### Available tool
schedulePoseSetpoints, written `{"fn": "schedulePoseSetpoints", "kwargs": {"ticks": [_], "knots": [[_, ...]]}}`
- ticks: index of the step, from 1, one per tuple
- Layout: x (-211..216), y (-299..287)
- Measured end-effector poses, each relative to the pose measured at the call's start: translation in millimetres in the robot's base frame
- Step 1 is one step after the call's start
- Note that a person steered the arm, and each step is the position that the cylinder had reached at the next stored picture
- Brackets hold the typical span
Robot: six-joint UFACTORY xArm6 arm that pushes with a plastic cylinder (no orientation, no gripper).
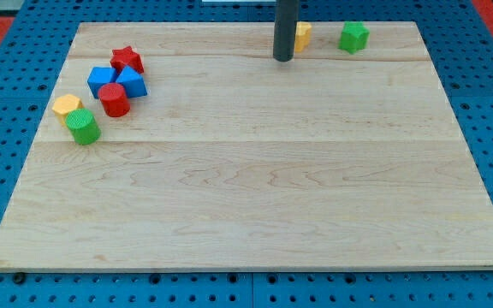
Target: Move the blue triangle to the left side of the yellow heart
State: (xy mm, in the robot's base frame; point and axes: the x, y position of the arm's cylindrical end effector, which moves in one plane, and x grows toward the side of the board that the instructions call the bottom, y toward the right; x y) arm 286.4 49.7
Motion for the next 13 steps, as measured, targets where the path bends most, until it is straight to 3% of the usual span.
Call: {"fn": "schedulePoseSetpoints", "kwargs": {"ticks": [2, 3, 4, 6, 13], "knots": [[29, -3], [91, -30], [116, -84], [114, -160], [118, -205]]}}
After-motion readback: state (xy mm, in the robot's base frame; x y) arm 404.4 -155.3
